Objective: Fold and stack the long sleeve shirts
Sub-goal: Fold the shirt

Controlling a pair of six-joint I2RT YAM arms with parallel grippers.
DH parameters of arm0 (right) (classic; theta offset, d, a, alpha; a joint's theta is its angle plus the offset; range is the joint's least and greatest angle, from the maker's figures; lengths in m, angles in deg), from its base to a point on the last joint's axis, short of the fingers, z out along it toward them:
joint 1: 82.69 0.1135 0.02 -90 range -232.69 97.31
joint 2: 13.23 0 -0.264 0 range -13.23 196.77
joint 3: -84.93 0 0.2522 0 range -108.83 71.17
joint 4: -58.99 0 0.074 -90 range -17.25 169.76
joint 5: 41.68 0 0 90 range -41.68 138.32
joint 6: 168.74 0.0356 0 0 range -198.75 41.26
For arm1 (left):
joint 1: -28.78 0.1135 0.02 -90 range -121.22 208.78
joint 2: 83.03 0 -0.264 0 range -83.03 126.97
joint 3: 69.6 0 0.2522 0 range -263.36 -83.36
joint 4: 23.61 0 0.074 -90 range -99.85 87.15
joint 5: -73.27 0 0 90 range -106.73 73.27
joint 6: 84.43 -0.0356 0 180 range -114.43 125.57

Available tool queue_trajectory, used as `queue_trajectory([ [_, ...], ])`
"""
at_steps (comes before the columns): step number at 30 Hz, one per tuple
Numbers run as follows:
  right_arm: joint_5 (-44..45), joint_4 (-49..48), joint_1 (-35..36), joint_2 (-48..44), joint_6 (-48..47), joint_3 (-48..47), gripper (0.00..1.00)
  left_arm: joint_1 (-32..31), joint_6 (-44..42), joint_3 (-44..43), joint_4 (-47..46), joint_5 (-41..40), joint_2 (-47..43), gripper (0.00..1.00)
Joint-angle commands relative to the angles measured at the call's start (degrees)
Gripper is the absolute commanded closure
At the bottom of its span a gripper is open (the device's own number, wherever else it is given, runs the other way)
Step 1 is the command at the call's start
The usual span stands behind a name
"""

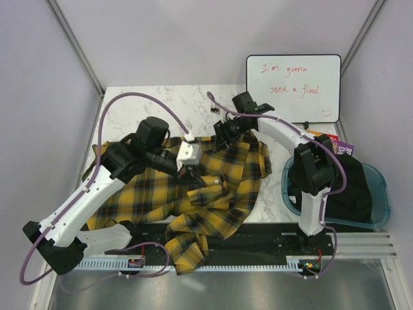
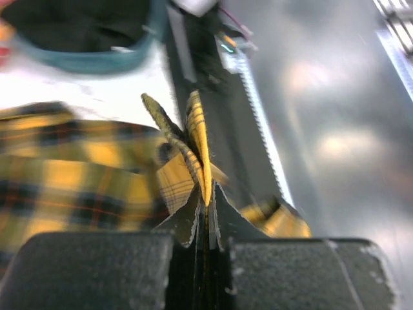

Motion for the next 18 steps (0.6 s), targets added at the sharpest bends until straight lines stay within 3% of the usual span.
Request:
queue_trajectory([
  [1,-0.3,-0.3,3.0,4.5,-1.6,0.6,0.5,10.8,17.0,-1.0,-20.1,-0.8,0.2,0.98],
  [6,2.1,1.2,2.8,9.5,-3.9,-0.1,0.5,28.2,22.4,-4.0,-25.9,6.6,3.1,0.98],
  [11,-1.1,3.9,2.9,8.1,-5.9,2.9,0.48,28.8,14.9,-5.0,-25.5,13.3,-1.2,0.98],
  [14,-2.8,5.4,3.3,4.8,-7.1,5.4,0.46,28.9,15.6,-5.9,-24.8,7.1,-1.8,0.98],
  [18,-2.4,6.7,3.7,2.0,-8.4,9.2,0.43,29.1,14.2,-6.5,-21.4,-7.0,-2.5,0.98],
])
